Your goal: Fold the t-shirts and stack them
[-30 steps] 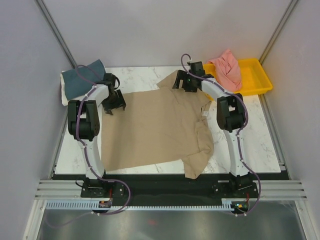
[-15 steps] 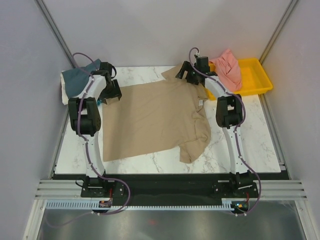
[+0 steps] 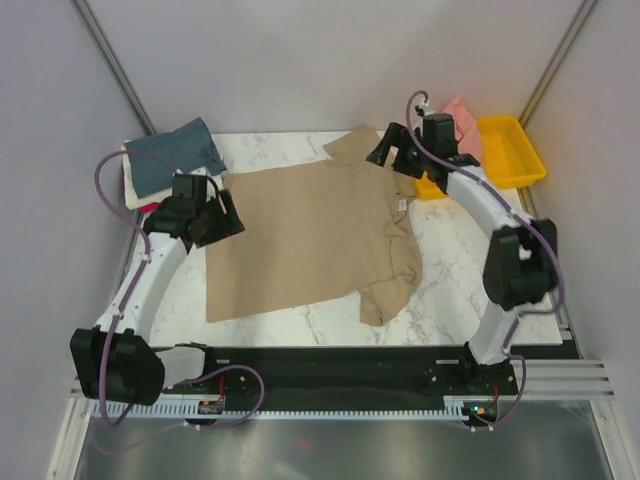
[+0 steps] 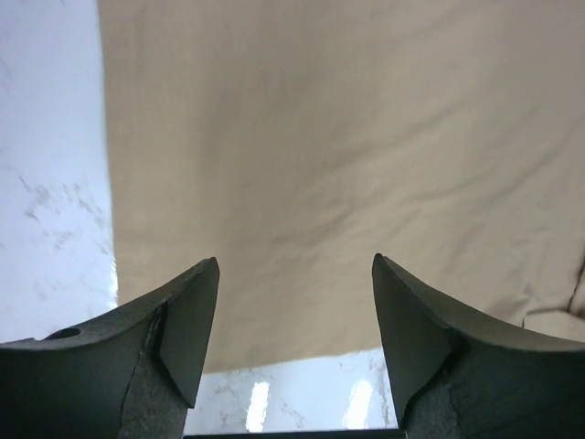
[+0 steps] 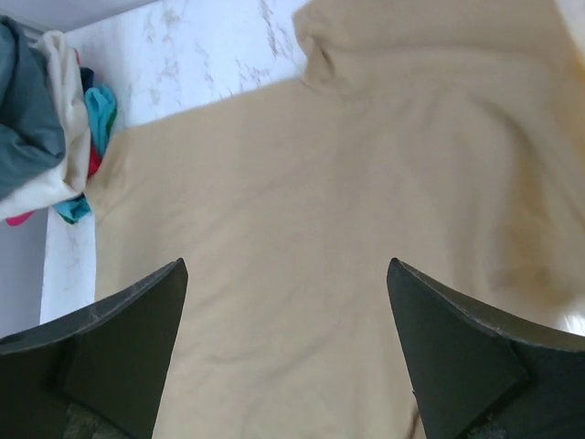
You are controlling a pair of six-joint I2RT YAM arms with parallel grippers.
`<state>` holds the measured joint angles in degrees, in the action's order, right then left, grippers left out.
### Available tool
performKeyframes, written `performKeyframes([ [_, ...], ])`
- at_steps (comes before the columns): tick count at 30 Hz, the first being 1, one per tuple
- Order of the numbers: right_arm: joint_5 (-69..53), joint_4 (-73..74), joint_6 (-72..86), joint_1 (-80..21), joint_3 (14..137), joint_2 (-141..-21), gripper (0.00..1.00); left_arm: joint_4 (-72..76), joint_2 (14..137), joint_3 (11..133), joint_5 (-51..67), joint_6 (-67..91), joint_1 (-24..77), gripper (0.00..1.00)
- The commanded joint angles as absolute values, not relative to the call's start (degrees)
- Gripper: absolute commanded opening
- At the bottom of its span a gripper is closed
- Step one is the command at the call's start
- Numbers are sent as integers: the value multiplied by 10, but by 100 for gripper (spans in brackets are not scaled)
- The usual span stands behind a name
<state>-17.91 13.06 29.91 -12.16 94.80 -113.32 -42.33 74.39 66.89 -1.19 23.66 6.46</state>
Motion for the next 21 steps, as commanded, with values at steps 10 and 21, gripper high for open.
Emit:
performKeyframes([
  [10, -11, 216, 389, -125, 341, -593, 91, -385, 495, 471, 113, 257, 98, 72],
  [21, -62, 102, 419, -135, 243, -625, 64, -390, 470, 469, 105, 230, 98, 71],
])
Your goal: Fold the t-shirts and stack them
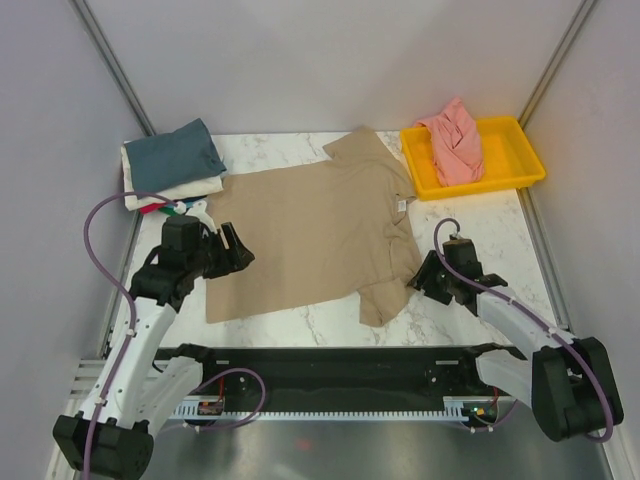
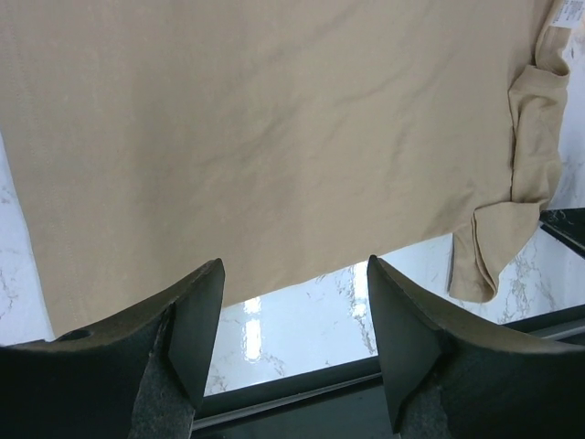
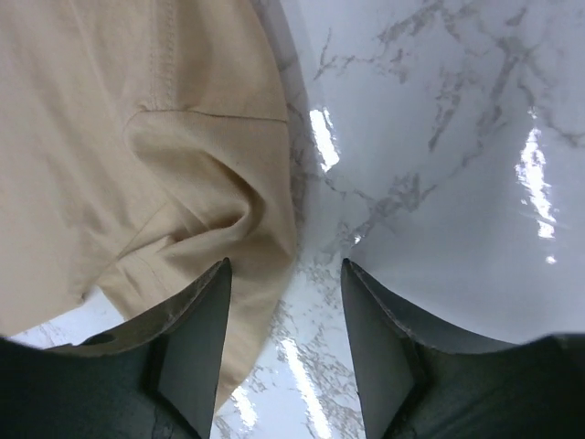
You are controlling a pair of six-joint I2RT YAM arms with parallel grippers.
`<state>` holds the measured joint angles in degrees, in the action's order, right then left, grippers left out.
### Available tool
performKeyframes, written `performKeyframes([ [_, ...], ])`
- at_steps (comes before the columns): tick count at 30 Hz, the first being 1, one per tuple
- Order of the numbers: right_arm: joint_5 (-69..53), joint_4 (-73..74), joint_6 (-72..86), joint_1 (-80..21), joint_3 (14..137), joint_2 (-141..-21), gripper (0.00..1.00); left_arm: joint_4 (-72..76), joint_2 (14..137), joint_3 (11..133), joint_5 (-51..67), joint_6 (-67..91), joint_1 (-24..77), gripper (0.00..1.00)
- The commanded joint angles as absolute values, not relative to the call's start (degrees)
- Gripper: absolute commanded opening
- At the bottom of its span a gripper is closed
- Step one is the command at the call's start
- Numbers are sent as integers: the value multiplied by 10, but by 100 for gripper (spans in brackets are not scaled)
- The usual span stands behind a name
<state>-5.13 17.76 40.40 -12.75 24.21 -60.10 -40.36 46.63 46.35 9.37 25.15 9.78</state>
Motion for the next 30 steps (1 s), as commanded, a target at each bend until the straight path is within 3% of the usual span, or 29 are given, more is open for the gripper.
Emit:
performKeyframes([
  [1, -60, 95, 418, -141, 245, -641, 58, -389, 474, 469, 108, 229, 98, 71],
  [3, -56, 84, 417, -146, 258, -653, 48, -387, 475, 468, 114, 228, 98, 71],
  [4, -56, 81, 416, -148, 264, -664, 33, -384, 476, 468, 116, 227, 98, 71],
  [7, -52, 105, 404, -152, 307, -680, 7, -382, 480, 466, 115, 228, 98, 71],
  [10, 2, 199, 391, -153, 340, -653, 0, -383, 489, 464, 105, 228, 98, 71],
  [14, 158, 334, 438, -150, 311, -539, 1, -383, 490, 464, 106, 229, 98, 70],
  [15, 163, 345, 451, -151, 305, -512, 7, -383, 490, 462, 104, 230, 98, 70],
  [16, 154, 346, 467, -152, 297, -463, 42, -383, 493, 463, 104, 232, 98, 70],
  [17, 136, 338, 473, -152, 287, -443, 64, -383, 497, 462, 102, 234, 98, 70],
  [19, 114, 331, 495, -151, 289, -416, 87, -383, 511, 464, 98, 242, 98, 70],
  [24, 101, 257, 432, -152, 362, -509, 91, -344, 560, 448, 102, 290, 100, 68],
  [30, 98, 236, 325, -185, 555, -774, 91, -281, 600, 407, 101, 352, 106, 66],
])
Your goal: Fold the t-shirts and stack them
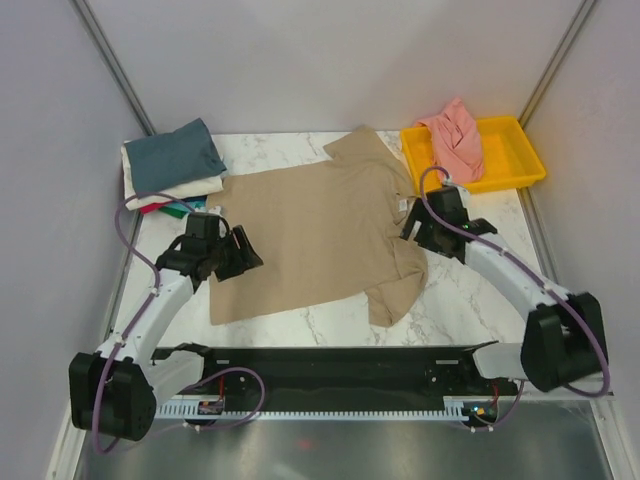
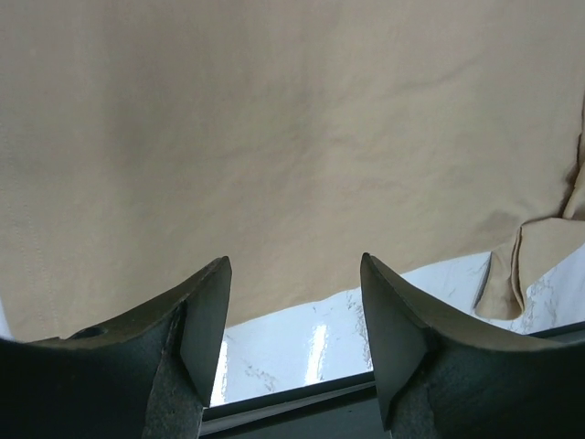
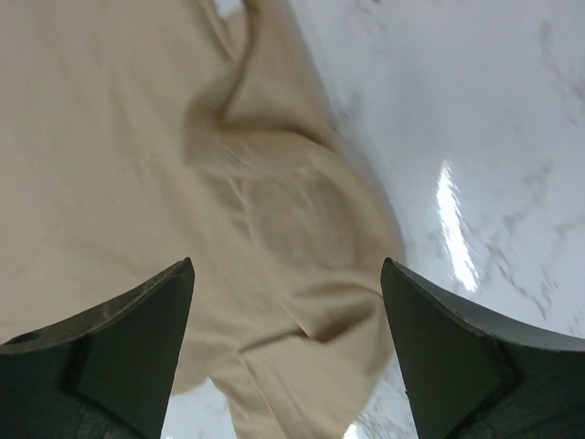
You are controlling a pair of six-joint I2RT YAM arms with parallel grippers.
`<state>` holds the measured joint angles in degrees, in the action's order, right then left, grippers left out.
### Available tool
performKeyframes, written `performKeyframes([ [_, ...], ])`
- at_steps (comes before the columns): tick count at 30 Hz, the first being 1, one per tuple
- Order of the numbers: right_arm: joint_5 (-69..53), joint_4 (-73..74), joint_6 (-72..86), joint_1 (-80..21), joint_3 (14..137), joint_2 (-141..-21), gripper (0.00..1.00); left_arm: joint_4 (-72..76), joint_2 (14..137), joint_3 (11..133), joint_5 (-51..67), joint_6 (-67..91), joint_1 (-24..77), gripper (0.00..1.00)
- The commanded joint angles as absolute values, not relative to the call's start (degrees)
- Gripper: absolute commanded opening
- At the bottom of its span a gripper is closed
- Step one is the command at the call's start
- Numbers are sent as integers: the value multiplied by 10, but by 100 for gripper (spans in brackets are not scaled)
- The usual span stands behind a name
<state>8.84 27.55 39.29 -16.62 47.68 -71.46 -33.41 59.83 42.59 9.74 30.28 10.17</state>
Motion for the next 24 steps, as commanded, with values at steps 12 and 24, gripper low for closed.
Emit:
performKeyframes([
  [12, 127, 247, 251, -200, 713, -1005, 78, -228, 587, 323, 47, 380, 106, 66],
  [24, 176, 258, 227, -154, 684, -1001, 0, -210, 613, 295, -17, 399, 100, 68],
])
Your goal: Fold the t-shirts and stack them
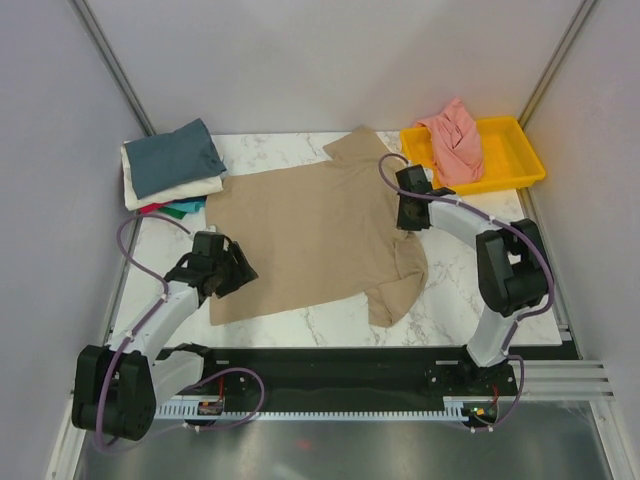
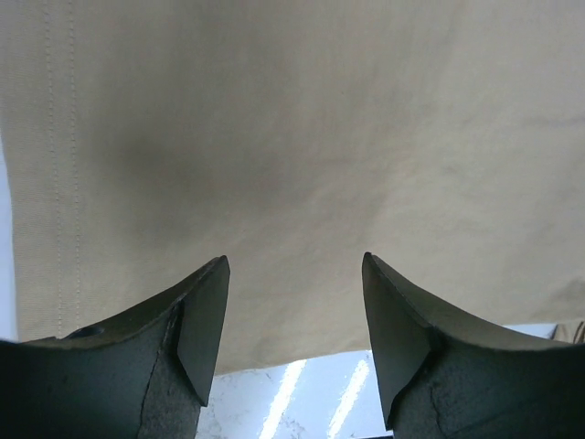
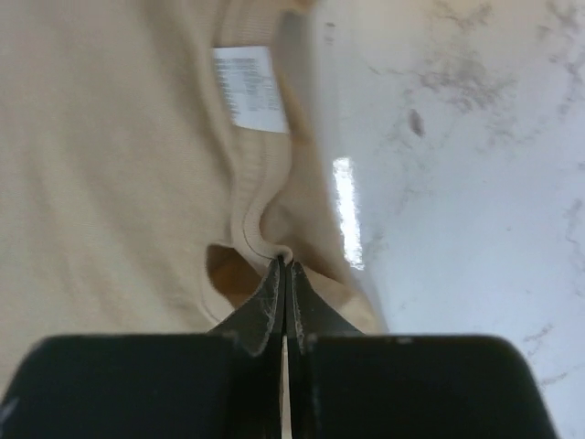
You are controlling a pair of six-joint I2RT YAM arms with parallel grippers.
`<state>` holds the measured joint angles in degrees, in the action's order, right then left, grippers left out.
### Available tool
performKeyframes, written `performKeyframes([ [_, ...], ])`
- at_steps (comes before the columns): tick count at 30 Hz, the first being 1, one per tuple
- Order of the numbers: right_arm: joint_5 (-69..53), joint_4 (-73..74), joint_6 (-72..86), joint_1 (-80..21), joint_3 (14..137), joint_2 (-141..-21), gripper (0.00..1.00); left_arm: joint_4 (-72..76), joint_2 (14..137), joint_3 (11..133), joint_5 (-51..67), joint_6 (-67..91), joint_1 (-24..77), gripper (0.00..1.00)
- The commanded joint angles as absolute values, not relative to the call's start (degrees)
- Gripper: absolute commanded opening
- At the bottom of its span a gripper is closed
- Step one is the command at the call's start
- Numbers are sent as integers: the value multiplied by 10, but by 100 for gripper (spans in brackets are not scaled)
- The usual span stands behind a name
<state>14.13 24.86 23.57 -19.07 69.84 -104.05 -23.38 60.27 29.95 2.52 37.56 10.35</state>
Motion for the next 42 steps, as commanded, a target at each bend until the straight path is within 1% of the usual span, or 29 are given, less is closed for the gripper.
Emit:
performKeyframes([
  [1, 173, 258, 230, -136, 657, -974, 0, -218, 614, 295, -23, 400, 98, 68],
  [2, 158, 255, 232, -115, 641, -958, 0, -220, 615, 295, -27, 401, 98, 68],
  [3, 150, 252, 237, -73, 625, -929, 0, -221, 615, 294, -36, 403, 97, 68],
  [7, 128, 230, 282, 18, 543, -884, 0, -224, 613, 292, -47, 412, 83, 68],
  [9, 63, 208, 306, 67, 513, -884, 0, -225, 615, 293, -39, 415, 69, 68],
  [11, 22, 168, 310, 88, 477, -896, 9, -224, 622, 295, -30, 413, 63, 68],
  [12, 1, 162, 311, 103, 470, -918, 29, -223, 624, 295, -23, 413, 62, 67],
  [14, -38, 142, 309, 116, 457, -944, 56, -224, 628, 296, -18, 411, 62, 67],
  [15, -46, 138, 308, 123, 456, -963, 77, -225, 628, 295, -15, 409, 62, 67],
  [16, -57, 136, 306, 124, 458, -974, 84, -224, 624, 295, -11, 408, 62, 67],
  [20, -41, 148, 298, 123, 464, -944, 87, -231, 586, 301, -4, 403, 62, 65],
  [25, 37, 215, 281, 117, 503, -827, 90, -243, 541, 311, -5, 401, 75, 64],
  [28, 71, 267, 274, 77, 517, -753, 90, -278, 537, 356, 18, 394, 83, 64],
  [29, 88, 278, 273, 40, 518, -719, 90, -287, 535, 367, 38, 379, 84, 64],
  [31, 93, 305, 289, -1, 506, -690, 88, -319, 532, 403, 54, 366, 85, 64],
  [32, 92, 313, 296, -63, 500, -678, 86, -329, 532, 416, 81, 341, 85, 64],
  [34, 91, 329, 336, -113, 466, -644, 79, -365, 535, 457, 91, 321, 85, 64],
  [35, 91, 333, 351, -159, 454, -634, 77, -385, 535, 466, 100, 293, 85, 64],
  [36, 92, 336, 369, -180, 426, -615, 68, -394, 534, 473, 103, 278, 85, 64],
  [39, 108, 333, 435, -270, 385, -578, 52, -412, 523, 478, 102, 251, 85, 64],
  [42, 139, 336, 493, -363, 351, -574, 50, -391, 506, 467, 139, 250, 87, 64],
])
